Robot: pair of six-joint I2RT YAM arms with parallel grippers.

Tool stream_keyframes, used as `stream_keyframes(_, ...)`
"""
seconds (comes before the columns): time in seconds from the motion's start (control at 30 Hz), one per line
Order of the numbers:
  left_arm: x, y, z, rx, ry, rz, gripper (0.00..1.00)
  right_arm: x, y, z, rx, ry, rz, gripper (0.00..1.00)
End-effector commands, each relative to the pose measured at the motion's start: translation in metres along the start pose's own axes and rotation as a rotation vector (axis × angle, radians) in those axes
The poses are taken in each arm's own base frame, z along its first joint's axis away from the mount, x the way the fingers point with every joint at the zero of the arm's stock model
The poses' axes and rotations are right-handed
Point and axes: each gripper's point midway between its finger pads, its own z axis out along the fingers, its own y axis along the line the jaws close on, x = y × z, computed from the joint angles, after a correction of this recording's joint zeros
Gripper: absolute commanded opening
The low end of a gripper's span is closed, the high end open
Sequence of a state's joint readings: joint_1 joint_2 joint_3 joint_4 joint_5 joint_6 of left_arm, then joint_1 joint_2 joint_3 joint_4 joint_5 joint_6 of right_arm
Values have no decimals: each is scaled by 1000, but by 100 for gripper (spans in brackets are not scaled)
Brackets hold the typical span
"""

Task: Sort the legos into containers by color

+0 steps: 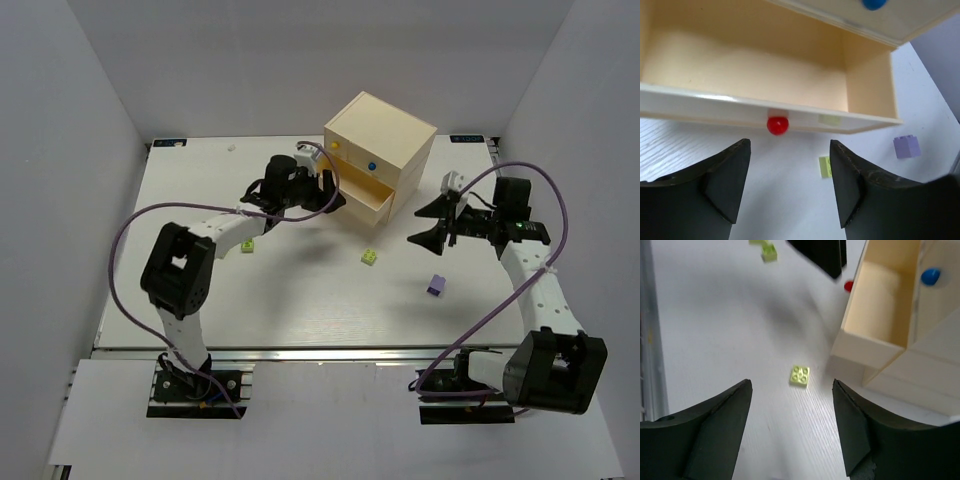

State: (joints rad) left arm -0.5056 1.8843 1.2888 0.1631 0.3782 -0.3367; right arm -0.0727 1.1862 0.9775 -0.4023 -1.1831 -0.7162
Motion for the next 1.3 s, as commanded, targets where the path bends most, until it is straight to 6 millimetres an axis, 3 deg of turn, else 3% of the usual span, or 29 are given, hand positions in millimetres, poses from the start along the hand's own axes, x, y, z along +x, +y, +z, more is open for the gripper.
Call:
stream_keyframes(0.0,-50,-30,-57,-9,-88,88,73,40,4,-7,-17,191,-151,70)
stream_keyframes(0.1,-54,-32,-101,-103,-96,97,54,82,-13,-23,82,415,-164,67)
stream_keyframes(0.13,-41,-25,-112,-147,-79,93,23,90,-17,-29,121,462,-135,67)
stream_keyframes(0.17,-48,-24,-140,-220,-112,93,10,97,-22,-34,162,509,-111,68)
stream_keyframes(0.2,-45,-22,-155,-257,-118,90,4,104,-29,-43,216,577,-89,71)
stream_keyframes(0.23,-26,-13,-167,-309,-90,78,1,106,-29,-46,242,596,-34,76)
stream_keyframes(0.27,-18,0,-183,-399,-89,73,2,106,-30,-48,253,619,-5,78)
stream_keyframes(0.3,-6,2,-204,-426,-107,78,17,111,-23,-50,245,644,43,80)
stream_keyframes(0.33,-17,-1,-217,-443,-152,87,18,115,-20,-51,244,661,72,82)
stream_keyframes(0.37,6,14,-225,-506,-123,85,51,121,-15,-50,245,679,125,84)
stream_keyframes(0.43,12,17,-243,-536,-151,107,72,133,-16,-55,275,717,152,85)
stream_keyframes(0.47,25,24,-247,-562,-128,112,82,138,-16,-57,291,730,156,85)
stream_keyframes(0.67,16,17,-259,-555,-164,143,86,149,-4,-49,296,732,181,87)
stream_keyframes(0.87,8,8,-267,-537,-193,162,89,169,-3,-57,301,821,187,89)
stream_keyframes(1.03,6,3,-269,-519,-204,167,92,180,-7,-67,348,875,169,89)
stream_keyframes(1.27,7,0,-268,-496,-201,172,92,193,1,-58,291,889,212,89)
